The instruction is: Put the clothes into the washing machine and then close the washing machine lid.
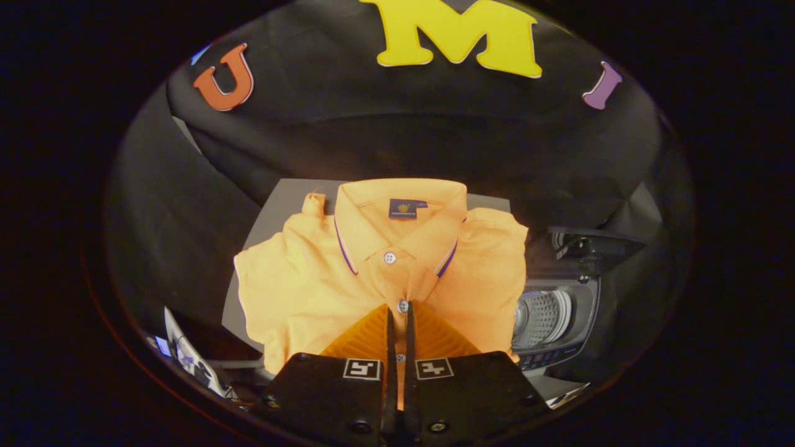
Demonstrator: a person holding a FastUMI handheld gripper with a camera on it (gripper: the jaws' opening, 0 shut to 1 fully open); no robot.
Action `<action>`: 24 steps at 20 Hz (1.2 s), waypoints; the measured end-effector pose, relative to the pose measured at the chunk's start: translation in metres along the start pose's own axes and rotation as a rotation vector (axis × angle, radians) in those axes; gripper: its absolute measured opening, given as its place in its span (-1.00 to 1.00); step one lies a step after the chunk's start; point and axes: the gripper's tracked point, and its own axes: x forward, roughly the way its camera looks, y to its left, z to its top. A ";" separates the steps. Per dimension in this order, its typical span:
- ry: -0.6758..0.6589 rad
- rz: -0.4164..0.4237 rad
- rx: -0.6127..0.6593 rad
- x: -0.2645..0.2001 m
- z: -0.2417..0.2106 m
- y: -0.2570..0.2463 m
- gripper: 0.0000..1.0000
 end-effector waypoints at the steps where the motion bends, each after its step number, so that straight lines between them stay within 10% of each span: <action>1: -0.007 0.010 0.013 -0.008 0.002 -0.001 -0.86; 24: -0.122 -0.092 0.258 -0.056 -0.055 -0.195 -0.85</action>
